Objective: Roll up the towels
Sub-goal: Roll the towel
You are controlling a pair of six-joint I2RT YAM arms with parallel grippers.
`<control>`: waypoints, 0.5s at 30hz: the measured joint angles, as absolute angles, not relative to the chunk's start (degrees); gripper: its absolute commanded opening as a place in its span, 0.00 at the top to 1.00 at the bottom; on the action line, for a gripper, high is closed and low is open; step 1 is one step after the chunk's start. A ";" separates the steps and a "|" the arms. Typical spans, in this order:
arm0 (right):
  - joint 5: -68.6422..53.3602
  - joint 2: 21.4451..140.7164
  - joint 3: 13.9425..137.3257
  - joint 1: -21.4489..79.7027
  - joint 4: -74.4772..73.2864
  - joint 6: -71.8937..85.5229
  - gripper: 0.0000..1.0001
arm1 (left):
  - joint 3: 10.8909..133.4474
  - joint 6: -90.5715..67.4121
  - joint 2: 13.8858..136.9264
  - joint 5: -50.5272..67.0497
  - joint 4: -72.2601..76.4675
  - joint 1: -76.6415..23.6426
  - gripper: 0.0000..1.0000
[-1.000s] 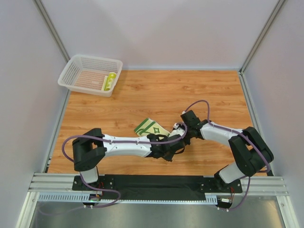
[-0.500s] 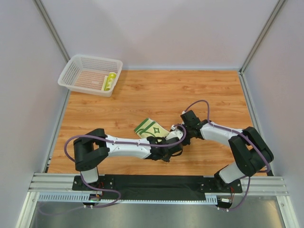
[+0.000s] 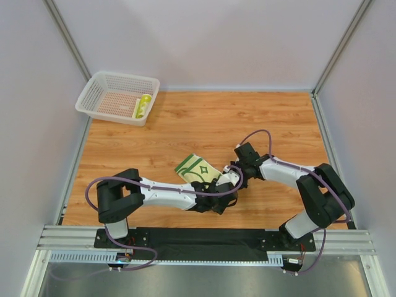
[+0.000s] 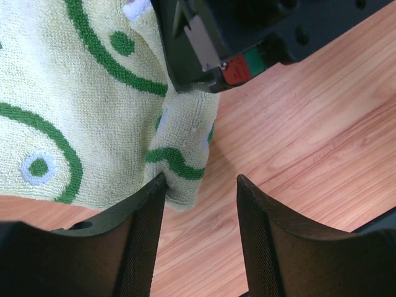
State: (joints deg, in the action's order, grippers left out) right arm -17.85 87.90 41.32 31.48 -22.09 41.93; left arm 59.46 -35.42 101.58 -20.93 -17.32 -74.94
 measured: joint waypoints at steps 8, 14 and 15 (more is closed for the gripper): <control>-17.23 90.39 45.25 31.40 -26.39 40.12 0.93 | 58.08 -36.05 101.23 -21.37 -15.35 -74.28 0.53; -16.97 91.79 47.94 29.52 -29.17 38.50 0.87 | 55.57 -38.11 100.12 -19.73 -11.18 -70.65 0.61; -16.93 91.98 48.49 29.06 -29.80 38.13 0.86 | 55.83 -38.35 100.47 -19.51 -10.94 -70.08 0.62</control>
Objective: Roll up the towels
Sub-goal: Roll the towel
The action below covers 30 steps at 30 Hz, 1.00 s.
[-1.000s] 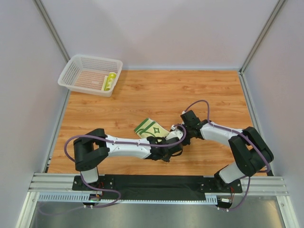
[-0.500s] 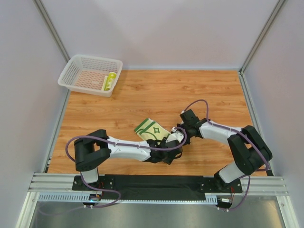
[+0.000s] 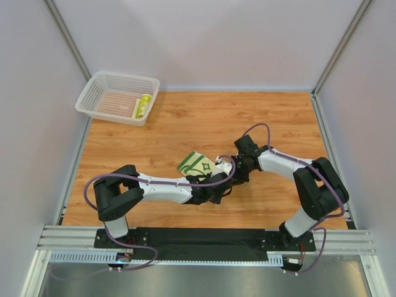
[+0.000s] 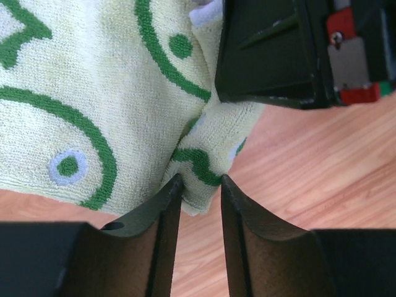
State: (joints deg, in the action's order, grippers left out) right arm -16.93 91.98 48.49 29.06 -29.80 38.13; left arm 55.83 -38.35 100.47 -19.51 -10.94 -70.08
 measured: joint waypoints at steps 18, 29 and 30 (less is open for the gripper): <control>-14.70 92.66 53.08 24.40 -37.12 33.54 0.47 | 61.10 -37.43 103.61 -12.93 -13.78 -66.19 1.00; -10.24 89.69 54.72 21.10 -42.72 31.20 0.42 | 61.89 -41.17 101.58 3.84 -22.59 -65.54 1.00; -9.93 88.86 54.83 21.02 -43.09 31.09 0.42 | 61.71 -42.02 101.32 5.69 -22.85 -65.32 1.00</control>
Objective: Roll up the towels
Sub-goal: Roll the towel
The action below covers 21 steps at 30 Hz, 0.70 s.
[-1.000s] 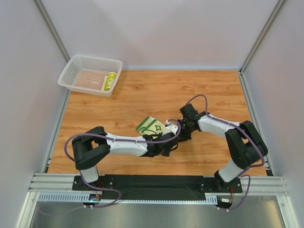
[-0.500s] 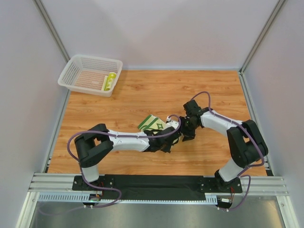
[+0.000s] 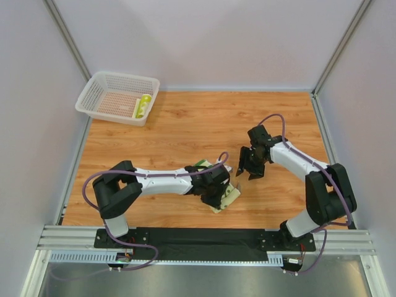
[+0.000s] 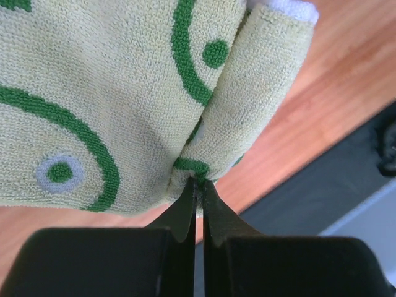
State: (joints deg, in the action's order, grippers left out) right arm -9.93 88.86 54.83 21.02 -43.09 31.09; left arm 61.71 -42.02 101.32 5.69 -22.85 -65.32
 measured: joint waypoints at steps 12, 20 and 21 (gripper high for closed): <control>-12.10 77.56 54.17 20.86 -46.48 29.02 0.40 | 49.93 -56.84 96.68 30.33 -10.11 -53.43 1.00; -20.47 70.89 45.28 21.52 -43.40 30.02 0.37 | 42.76 -68.60 96.99 41.43 4.62 -47.40 1.00; -21.41 70.76 43.77 21.96 -42.17 30.52 0.36 | 42.72 -69.52 97.47 42.28 6.00 -47.07 1.00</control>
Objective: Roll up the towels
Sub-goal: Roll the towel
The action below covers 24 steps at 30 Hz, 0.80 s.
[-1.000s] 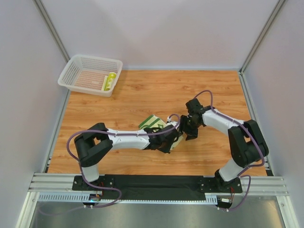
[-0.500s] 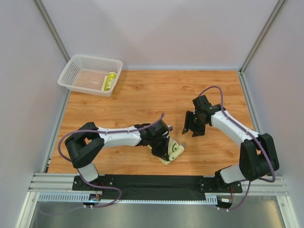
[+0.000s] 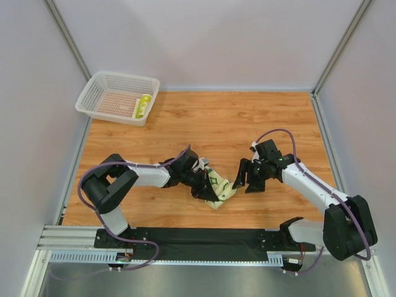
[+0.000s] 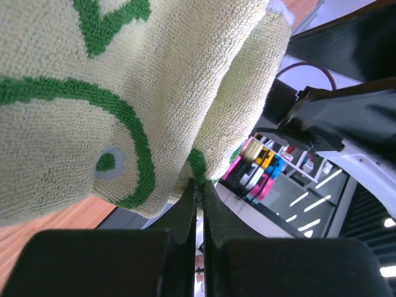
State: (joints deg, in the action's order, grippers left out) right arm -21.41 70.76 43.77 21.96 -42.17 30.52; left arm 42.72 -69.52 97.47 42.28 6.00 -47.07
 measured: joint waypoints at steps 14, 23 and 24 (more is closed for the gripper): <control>-27.20 75.02 36.71 24.36 -29.12 37.12 0.36 | 40.36 -75.79 103.00 47.44 15.25 -44.03 1.00; -27.55 79.77 35.77 24.53 -24.73 38.17 0.37 | 36.97 -79.31 104.38 48.18 22.68 -42.98 1.00; -27.53 80.14 35.57 24.60 -24.34 38.24 0.37 | 36.88 -79.44 104.51 48.23 23.20 -42.96 1.00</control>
